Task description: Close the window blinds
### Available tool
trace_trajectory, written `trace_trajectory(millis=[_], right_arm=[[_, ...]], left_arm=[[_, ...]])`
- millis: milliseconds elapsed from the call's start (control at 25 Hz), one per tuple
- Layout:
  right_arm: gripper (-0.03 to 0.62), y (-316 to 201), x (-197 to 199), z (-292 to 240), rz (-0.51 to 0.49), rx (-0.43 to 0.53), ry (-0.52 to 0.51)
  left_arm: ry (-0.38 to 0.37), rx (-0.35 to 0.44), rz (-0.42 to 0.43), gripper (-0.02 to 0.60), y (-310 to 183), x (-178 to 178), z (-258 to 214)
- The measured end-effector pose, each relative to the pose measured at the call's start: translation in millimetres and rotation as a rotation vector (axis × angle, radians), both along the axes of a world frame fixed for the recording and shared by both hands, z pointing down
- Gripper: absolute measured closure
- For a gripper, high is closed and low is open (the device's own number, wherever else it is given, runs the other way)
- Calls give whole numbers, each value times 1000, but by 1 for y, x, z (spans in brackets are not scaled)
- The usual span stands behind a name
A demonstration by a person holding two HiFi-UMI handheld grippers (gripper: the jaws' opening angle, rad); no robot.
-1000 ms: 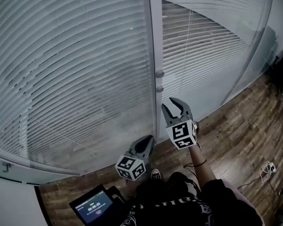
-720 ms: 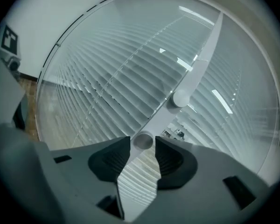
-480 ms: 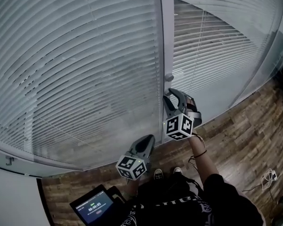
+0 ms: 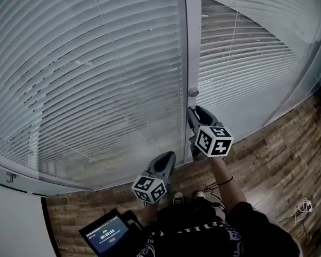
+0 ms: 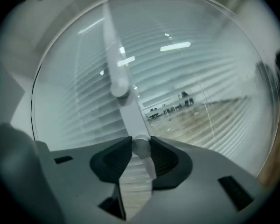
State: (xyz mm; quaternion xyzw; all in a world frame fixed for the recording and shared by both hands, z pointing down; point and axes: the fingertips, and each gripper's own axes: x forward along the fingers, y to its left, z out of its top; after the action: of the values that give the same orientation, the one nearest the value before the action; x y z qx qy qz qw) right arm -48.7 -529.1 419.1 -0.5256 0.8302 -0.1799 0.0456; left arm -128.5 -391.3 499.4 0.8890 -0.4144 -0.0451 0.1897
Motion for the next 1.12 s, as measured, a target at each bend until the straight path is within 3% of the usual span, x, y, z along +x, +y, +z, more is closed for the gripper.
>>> trace_trajectory(millis=[160,200,240,280,320,360,480,560,640,840,920,1120], right_arm=[[459,-4,3,2,-59,-243,-647],[459,-4,3,2,-79,-268,-739],[459,-4,3,1,-96,-257,-754],[459,-4,3,-1,-103,-208,-681],[457,-2,4,-3,-97,-129,-528],[457,0,5,-6,-81,-31,-309],[450,10,-7,-5,-72,227,491],[445,14,-17,4,-86,327,889],[447,14,-17,8,-59,385,1066],[448,8,-17,4,-45,448,1195],[457,7,-17,4,-54,423,1103],[457,-1,-10,4,-40,172,381]], left_arm=[[4,-3,-9,577,-7,1,0],[5,-4,-9,577,-9,2,0],[5,-5,-7,577,-10,3,1],[5,-6,-5,577,-11,5,1],[4,-8,-2,577,-13,7,2],[3,-9,1,577,-14,8,3],[-1,-12,5,577,-18,11,5],[-3,-12,2,577,-20,11,6],[-3,-11,1,577,-22,11,7],[-3,-13,-4,577,-28,13,4],[-3,-15,-6,577,-29,14,6],[-7,-24,-19,577,-36,9,9]])
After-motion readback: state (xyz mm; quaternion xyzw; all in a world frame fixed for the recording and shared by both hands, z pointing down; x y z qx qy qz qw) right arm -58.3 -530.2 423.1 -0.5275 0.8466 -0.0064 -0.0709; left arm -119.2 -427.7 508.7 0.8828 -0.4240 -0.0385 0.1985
